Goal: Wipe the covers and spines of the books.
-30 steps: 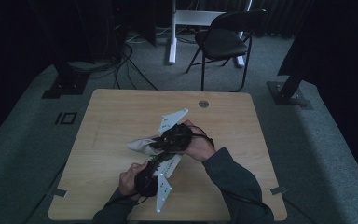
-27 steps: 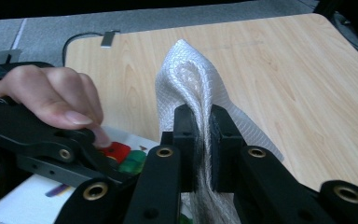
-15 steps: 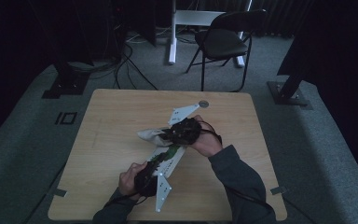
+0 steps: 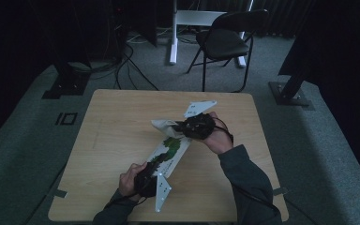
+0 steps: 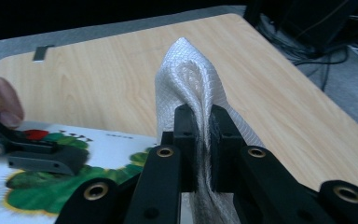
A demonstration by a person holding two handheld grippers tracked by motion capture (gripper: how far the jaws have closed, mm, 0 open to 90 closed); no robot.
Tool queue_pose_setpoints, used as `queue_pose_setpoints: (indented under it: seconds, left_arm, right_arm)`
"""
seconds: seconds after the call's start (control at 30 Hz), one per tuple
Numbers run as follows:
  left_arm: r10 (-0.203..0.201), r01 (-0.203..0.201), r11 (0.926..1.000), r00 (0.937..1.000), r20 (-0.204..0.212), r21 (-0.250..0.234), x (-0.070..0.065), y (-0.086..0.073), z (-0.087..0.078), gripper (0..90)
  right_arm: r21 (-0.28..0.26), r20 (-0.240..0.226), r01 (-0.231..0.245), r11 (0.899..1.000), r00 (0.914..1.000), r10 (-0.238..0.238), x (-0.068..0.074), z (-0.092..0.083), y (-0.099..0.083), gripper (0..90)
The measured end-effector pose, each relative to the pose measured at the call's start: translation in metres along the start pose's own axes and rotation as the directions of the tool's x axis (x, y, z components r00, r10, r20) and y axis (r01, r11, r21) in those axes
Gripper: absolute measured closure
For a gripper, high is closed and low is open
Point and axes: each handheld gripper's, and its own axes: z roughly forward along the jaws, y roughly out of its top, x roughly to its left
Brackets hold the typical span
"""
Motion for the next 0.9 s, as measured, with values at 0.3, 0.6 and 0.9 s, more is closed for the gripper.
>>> queue_pose_setpoints:
  seconds: [0.3, 0.6, 0.9]
  left_arm:
    - [-0.053, 0.052, 0.9986, 0.9985, 0.018, 0.009, 0.004, -0.006, 0.002, 77.5]
    - [-0.088, 0.087, 0.9960, 0.9960, 0.018, 0.018, 0.009, -0.012, 0.003, 77.5]
    - [-0.130, 0.129, 0.9910, 0.9914, 0.018, 0.035, 0.013, -0.018, 0.005, 77.5]
  right_arm:
    - [-0.025, 0.041, -0.036, 0.999, 0.9984, 0.038, -0.010, -0.013, -0.007, 83.7]
    - [-0.048, 0.058, -0.056, 0.997, 0.9965, 0.059, -0.013, -0.022, -0.015, 83.7]
    - [-0.078, 0.065, -0.078, 0.994, 0.9944, 0.083, -0.012, -0.030, -0.026, 83.7]
